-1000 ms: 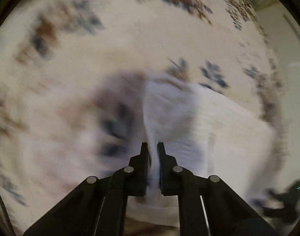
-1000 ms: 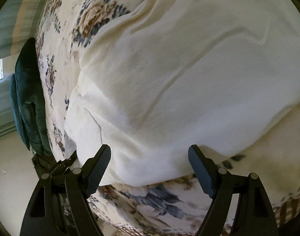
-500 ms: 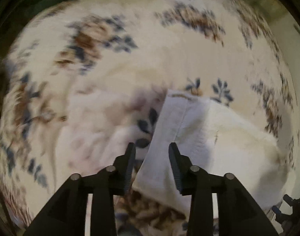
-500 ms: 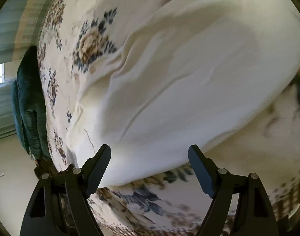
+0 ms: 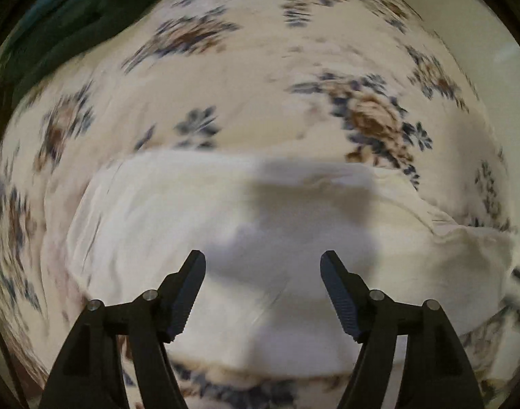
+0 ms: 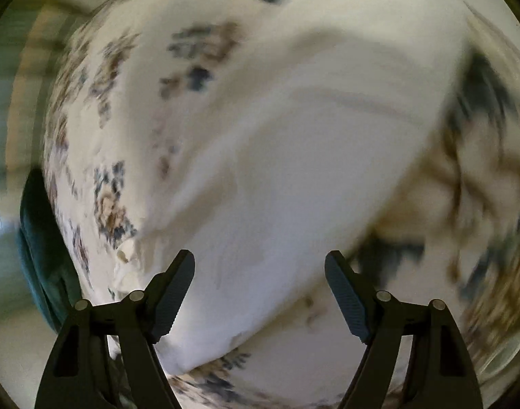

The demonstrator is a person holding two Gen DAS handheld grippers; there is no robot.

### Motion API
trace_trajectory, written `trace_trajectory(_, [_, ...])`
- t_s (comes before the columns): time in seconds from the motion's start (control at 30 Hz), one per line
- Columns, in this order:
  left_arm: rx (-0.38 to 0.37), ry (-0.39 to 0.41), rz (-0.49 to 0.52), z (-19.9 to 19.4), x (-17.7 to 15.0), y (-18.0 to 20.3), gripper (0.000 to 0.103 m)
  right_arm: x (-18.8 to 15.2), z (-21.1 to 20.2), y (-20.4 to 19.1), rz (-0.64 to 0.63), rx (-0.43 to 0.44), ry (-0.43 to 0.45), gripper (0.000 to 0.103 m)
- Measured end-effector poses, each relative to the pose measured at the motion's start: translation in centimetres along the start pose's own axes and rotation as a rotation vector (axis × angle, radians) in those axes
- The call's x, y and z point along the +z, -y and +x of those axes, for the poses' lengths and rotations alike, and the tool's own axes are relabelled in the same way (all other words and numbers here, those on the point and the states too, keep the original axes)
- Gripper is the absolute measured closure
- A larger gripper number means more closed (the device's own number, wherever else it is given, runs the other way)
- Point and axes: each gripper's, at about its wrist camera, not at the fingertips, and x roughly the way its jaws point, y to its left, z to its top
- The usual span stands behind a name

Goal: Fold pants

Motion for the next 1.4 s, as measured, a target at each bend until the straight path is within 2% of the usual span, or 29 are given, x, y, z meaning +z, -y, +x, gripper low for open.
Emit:
trace_trajectory(0.07, [0.032,0.003,0.034,0.8,1.3,1.8,0.034,3.8,0.5,-4.0,-0.246,-0.091,-0.047,0.021])
trace_trajectory(0.17, [0.027,-0.009,0.048,1.7,2.4,3.8,0.034,8.1,2.5,-8.5,-0.503,-0.133,-0.129,0.022])
trace_trajectory(0.27, [0.043,-0.020,0.049,2.3,2.4,5.2,0.034,11.5,5.6,-11.7,-0.679,-0.261,-0.211,0.025])
trace_trajectory(0.37, [0.022,-0.045,0.004,2.8,2.4,6.1,0.034,14.2,8.0,-12.2,-0.809,-0.429,-0.263,0.028])
trace_trajectory(0.43, [0.016,-0.064,-0.008,3.5,2.4,6.9,0.034,15.9,8.7,-10.8,-0.790,-0.437,-0.320,0.027])
trace_trajectory(0.5, [0.004,-0.077,-0.014,4.2,2.5,7.8,0.034,16.5,9.2,-8.7,-0.770,-0.396,-0.410,0.028])
trace_trajectory(0.57, [0.000,-0.086,-0.009,4.5,2.5,8.6,0.034,15.4,9.3,-6.9,-0.803,-0.414,-0.481,0.037])
trace_trajectory(0.73, [0.008,-0.100,0.047,5.0,2.5,10.4,0.034,11.1,7.8,-4.1,-0.893,-0.404,-0.609,0.038])
trace_trajectory(0.8, [0.014,-0.112,0.065,5.4,2.5,10.9,0.034,10.4,6.9,-4.3,-0.938,-0.410,-0.602,0.038])
trace_trajectory(0.87, [0.014,-0.123,0.068,5.7,2.4,11.2,0.034,10.9,6.3,-5.3,-0.962,-0.416,-0.553,0.038])
trace_trajectory(0.97, [0.015,-0.128,0.072,5.9,2.5,11.7,0.034,13.5,5.4,-7.2,-1.000,-0.436,-0.448,0.038])
trace_trajectory(1.07, [0.005,-0.128,0.056,5.7,2.7,12.3,0.034,17.8,5.1,-7.6,-0.968,-0.477,-0.376,0.038])
trace_trajectory(1.17, [-0.009,-0.099,0.036,4.5,3.0,13.2,0.034,21.9,4.1,-6.5,-0.873,-0.574,-0.298,0.038])
trace_trajectory(1.27, [-0.034,-0.064,0.046,3.0,2.9,15.3,0.034,25.0,-1.0,-3.1,-0.616,-0.494,-0.157,0.038])
trace_trajectory(1.33, [-0.055,-0.064,0.075,2.5,2.3,17.5,0.032,25.8,-5.5,1.5,-0.386,-0.441,-0.049,0.035])
trace_trajectory(1.4, [-0.084,-0.092,0.099,2.9,1.5,19.4,0.027,24.9,-9.8,8.3,-0.121,-0.373,0.037,0.033])
